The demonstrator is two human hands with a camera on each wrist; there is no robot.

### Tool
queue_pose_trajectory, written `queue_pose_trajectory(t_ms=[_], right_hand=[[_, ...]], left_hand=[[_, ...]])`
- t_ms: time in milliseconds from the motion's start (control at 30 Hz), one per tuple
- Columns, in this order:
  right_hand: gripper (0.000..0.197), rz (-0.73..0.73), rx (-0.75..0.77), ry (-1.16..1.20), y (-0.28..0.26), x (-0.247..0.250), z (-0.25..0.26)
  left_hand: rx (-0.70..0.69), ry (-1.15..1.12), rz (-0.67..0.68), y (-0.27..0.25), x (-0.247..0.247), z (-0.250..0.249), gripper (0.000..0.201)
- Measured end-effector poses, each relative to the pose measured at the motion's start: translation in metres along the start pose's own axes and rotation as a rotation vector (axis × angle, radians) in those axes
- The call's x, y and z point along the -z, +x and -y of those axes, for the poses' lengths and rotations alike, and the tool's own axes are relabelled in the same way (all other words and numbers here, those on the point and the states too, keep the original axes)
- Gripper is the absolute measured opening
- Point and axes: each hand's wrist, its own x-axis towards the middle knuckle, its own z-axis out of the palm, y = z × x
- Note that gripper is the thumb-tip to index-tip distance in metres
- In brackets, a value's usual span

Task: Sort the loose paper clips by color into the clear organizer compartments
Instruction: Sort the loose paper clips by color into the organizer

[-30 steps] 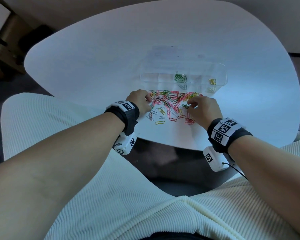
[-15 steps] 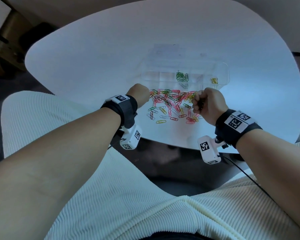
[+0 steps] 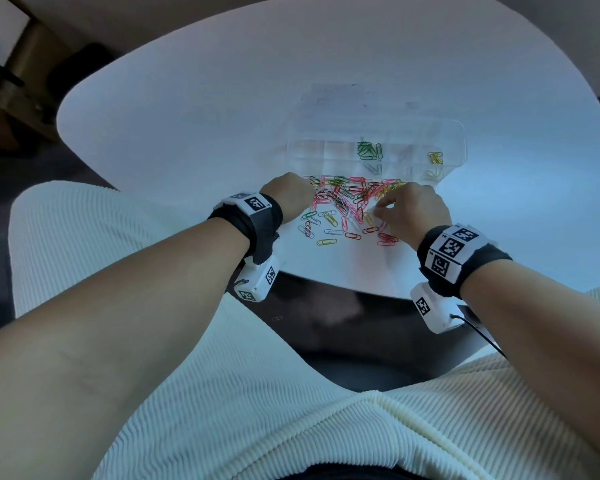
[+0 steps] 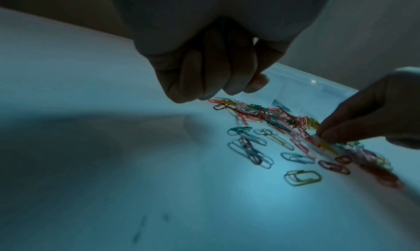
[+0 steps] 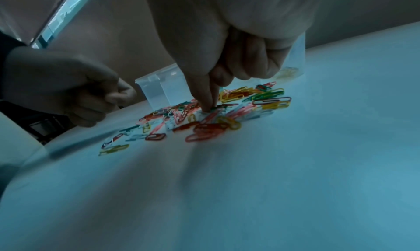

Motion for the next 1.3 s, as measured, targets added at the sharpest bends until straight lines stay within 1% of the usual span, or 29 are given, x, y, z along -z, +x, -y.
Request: queue_pose_trajectory(t_ms=[67,167,267,333,467,567,633,733,767,833,900,1000,1067,1100,1133,1167,1233,1300], right_hand=[[0.011,0.017,-0.023,-0.007,0.003,-0.001,0.000],[0.013,0.041,-0.031,-0.011,0.003,-0.002,-0.001],[0.019,0.016,0.002,0.018,0.003,0.000,-0.001],[0.022,-0.003,0.011,0.024,0.004,0.004,-0.001],[0.019,0.062,-0.019,-0.047,0.003,0.009,-0.001],[0.012,0.055,-0.006,-0.133,0.000,0.007,0.003],[0.012,0.060,-0.003,-0.153,-0.002,0.005,0.006],[0.020,0.079,-0.022,-0.129,-0.005,0.005,0.009],[0.021,0.087,-0.027,-0.124,-0.007,0.005,0.009],[0.020,0.088,-0.032,-0.103,-0.008,0.005,0.009],[0.017,0.059,-0.042,0.030,-0.007,0.009,0.007],[0.021,0.038,-0.101,0.313,-0.001,0.024,0.008],[0.027,0.079,-0.167,0.525,-0.001,0.035,0.011],[0.026,0.096,-0.207,0.718,-0.003,0.039,0.013],[0.023,0.129,-0.250,0.918,-0.004,0.044,0.015],[0.021,0.172,-0.275,1.067,-0.004,0.048,0.017],[0.022,0.253,-0.292,1.232,-0.005,0.054,0.022],[0.028,0.279,-0.307,1.365,-0.001,0.058,0.024]], left_hand=[[-0.027,0.008,0.009,-0.006,0.000,0.003,0.015],[-0.058,0.104,0.014,-0.011,0.000,0.008,0.006],[-0.075,0.182,0.019,-0.012,0.001,0.009,0.009],[-0.073,0.209,-0.001,-0.013,0.003,0.009,0.009],[-0.077,0.229,-0.024,-0.016,0.004,0.004,0.012],[-0.085,0.238,-0.008,-0.017,0.004,0.002,0.010],[-0.065,0.204,-0.003,-0.018,0.005,0.001,0.008],[-0.040,0.062,-0.002,-0.017,0.008,-0.008,0.027],[-0.053,0.005,-0.004,-0.018,0.009,-0.012,0.029],[-0.125,-0.028,-0.021,-0.021,0.014,-0.021,0.023],[-0.231,-0.008,-0.040,-0.027,0.019,-0.026,0.015],[-0.344,-0.078,-0.062,-0.034,0.023,-0.028,0.019],[-0.327,-0.221,-0.049,-0.034,0.023,-0.032,0.010],[-0.295,-0.311,-0.044,-0.033,0.023,-0.035,0.012],[-0.259,-0.390,-0.042,-0.033,0.022,-0.037,0.017],[-0.224,-0.445,-0.039,-0.033,0.021,-0.040,0.027],[-0.208,-0.449,-0.047,-0.032,0.019,-0.044,0.045],[-0.227,-0.445,-0.048,-0.032,0.016,-0.048,0.049]])
